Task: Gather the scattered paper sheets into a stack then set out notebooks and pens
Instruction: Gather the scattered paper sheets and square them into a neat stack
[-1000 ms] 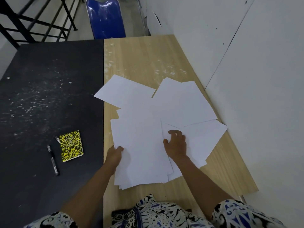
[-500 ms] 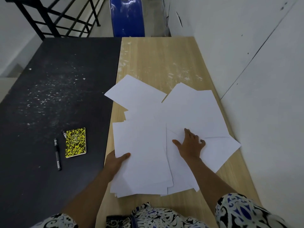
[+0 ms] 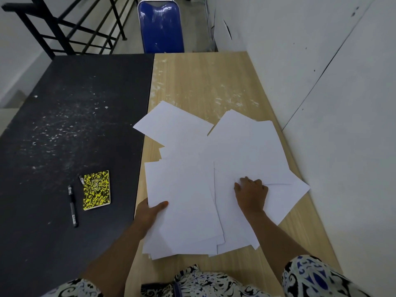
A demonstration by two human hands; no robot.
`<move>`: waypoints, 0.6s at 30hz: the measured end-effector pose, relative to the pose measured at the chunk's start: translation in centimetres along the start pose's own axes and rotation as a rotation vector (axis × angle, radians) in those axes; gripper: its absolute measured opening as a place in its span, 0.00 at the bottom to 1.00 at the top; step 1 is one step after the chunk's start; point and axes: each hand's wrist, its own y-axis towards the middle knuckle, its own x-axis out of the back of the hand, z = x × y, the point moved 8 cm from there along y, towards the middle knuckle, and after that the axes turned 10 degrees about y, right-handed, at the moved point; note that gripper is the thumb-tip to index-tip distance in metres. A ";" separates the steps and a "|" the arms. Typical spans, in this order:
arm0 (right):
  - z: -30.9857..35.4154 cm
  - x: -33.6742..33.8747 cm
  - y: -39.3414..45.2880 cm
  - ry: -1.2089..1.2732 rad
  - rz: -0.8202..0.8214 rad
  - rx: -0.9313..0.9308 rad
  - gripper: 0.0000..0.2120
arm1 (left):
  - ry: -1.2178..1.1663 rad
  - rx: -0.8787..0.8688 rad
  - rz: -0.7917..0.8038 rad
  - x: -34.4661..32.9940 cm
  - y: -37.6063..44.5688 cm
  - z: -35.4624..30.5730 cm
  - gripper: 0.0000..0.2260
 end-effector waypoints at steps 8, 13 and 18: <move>0.2 1.3 0.6 0.176 -0.096 0.010 0.07 | 0.014 -0.006 0.011 0.1 0.2 0.3 0.17; 4.8 2.5 -1.3 0.516 -0.184 0.172 0.08 | 0.015 -0.011 0.015 0.1 0.4 0.2 0.17; 10.3 0.6 -5.6 0.733 0.114 0.273 0.14 | 0.015 -0.006 -0.008 0.1 0.3 0.1 0.18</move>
